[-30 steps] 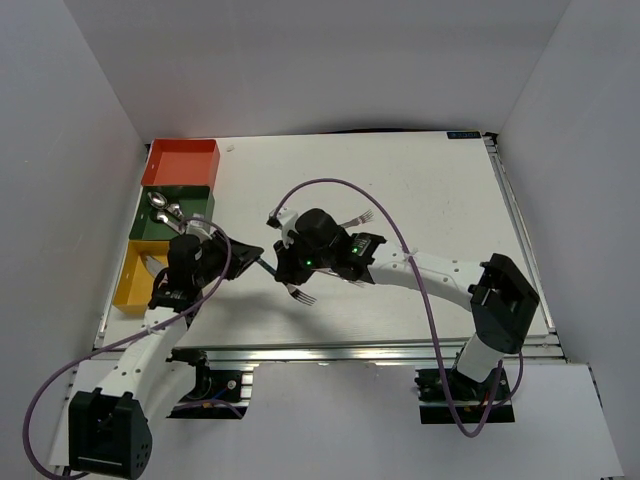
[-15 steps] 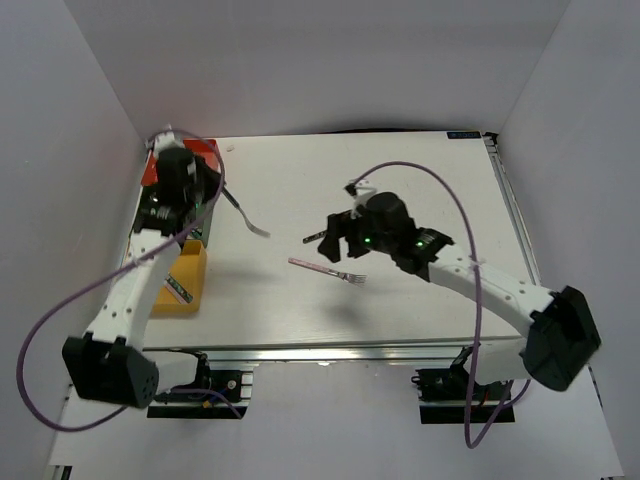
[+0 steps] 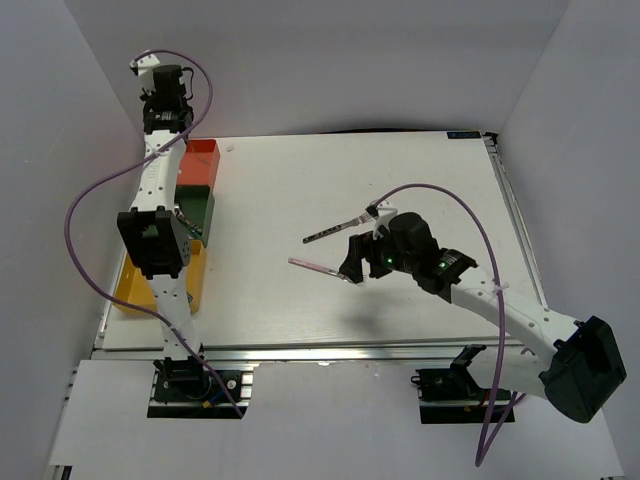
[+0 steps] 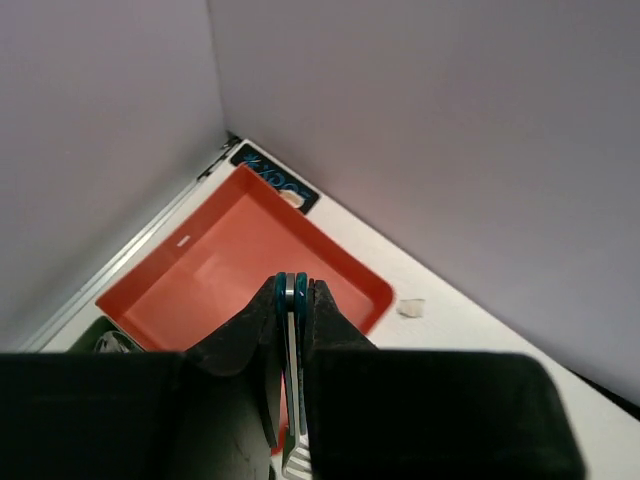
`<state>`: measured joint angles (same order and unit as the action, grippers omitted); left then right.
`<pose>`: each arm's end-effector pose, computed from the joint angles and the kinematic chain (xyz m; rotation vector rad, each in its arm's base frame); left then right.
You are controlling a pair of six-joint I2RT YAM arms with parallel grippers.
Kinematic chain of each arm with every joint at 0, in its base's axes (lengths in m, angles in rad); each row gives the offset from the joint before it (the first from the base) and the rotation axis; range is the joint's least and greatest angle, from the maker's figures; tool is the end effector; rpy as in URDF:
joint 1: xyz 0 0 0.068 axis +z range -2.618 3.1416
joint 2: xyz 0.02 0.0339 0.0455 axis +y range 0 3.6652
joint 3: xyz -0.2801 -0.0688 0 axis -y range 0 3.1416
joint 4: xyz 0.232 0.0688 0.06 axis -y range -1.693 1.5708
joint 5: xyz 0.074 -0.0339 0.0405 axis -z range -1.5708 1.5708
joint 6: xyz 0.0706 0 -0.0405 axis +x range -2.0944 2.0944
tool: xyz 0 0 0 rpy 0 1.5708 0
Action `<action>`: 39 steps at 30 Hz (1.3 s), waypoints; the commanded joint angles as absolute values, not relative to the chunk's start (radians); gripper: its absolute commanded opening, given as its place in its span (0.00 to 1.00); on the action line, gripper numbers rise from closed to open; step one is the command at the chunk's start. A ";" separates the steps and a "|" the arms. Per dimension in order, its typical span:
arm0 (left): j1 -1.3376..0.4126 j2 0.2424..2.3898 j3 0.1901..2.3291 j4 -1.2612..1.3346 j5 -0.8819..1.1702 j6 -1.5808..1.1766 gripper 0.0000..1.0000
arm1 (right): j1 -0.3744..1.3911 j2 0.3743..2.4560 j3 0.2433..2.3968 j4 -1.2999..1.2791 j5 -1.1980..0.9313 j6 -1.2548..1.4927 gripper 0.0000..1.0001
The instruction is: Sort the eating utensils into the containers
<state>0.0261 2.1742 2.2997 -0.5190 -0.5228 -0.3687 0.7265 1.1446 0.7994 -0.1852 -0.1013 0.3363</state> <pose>0.5253 0.0490 0.3809 -0.7015 1.7868 0.2831 0.1950 0.1829 0.2735 -0.4862 2.1327 0.7302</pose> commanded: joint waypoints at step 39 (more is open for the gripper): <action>0.115 2.399 2.286 -0.316 -0.410 -0.353 0.26 | 0.730 1.313 0.799 -0.100 -0.232 0.348 0.89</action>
